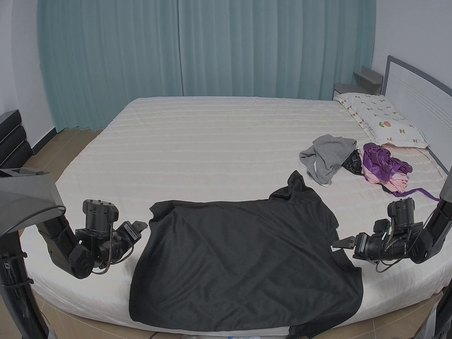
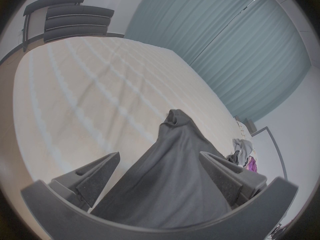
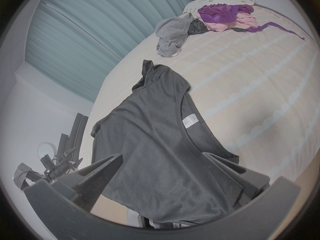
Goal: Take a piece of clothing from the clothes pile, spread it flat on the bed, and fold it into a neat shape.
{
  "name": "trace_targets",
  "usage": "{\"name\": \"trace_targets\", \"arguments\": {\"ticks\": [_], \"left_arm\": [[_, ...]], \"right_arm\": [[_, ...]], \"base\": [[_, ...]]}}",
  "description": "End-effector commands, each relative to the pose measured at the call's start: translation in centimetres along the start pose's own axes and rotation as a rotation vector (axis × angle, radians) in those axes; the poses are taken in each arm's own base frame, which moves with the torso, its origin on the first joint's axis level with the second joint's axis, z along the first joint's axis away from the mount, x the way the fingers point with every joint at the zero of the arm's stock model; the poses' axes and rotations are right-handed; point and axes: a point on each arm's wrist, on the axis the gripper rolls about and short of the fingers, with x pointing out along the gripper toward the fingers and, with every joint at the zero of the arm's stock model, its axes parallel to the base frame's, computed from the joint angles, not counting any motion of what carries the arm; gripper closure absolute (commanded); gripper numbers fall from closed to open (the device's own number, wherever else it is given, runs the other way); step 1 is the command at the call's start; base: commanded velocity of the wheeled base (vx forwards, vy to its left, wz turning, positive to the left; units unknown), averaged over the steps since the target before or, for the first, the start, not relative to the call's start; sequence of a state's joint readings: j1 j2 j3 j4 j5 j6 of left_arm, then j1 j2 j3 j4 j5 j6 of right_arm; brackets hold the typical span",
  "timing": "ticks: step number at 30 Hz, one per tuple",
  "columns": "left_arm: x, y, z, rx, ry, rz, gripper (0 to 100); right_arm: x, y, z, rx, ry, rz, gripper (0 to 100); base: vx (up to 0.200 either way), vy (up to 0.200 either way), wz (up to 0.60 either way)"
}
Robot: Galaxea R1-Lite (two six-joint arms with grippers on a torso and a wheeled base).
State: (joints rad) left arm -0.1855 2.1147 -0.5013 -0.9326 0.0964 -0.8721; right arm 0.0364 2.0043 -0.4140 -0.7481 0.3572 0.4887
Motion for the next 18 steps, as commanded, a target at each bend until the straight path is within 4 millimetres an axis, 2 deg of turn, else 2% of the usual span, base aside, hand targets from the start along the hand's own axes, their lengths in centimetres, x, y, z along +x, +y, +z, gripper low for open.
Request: {"name": "trace_targets", "arguments": {"ticks": [1,5,6,7,9,18], "left_arm": [[3.4,-0.8,0.6,-0.008,-0.018,-0.014,0],[6.4,-1.7,1.1,-0.007,-0.018,-0.012,0],[8.0,-2.3,1.5,-0.008,-0.025,-0.017,0],[8.3,-2.3,1.6,-0.007,-0.026,-0.016,0],[10.4,-2.9,2.1,0.020,-0.040,-0.028,0],[15.7,-3.7,2.3,0.084,-0.062,-0.043,0]], "right_arm": [[0.1,0.0,0.1,0.003,0.000,0.002,0],[0.1,0.0,0.1,0.003,0.001,0.002,0],[0.2,0.0,0.0,0.004,0.002,0.001,0],[0.2,0.0,0.0,0.004,0.002,0.001,0],[0.4,-0.2,-0.1,0.008,0.011,-0.004,0],[0.7,-0.2,-0.3,0.003,0.024,-0.008,0]], "base": [[0.000,0.000,0.00],[0.000,0.000,0.00],[0.000,0.000,0.00],[0.000,0.000,0.00],[0.000,0.000,0.00],[0.000,0.000,0.00]]}}
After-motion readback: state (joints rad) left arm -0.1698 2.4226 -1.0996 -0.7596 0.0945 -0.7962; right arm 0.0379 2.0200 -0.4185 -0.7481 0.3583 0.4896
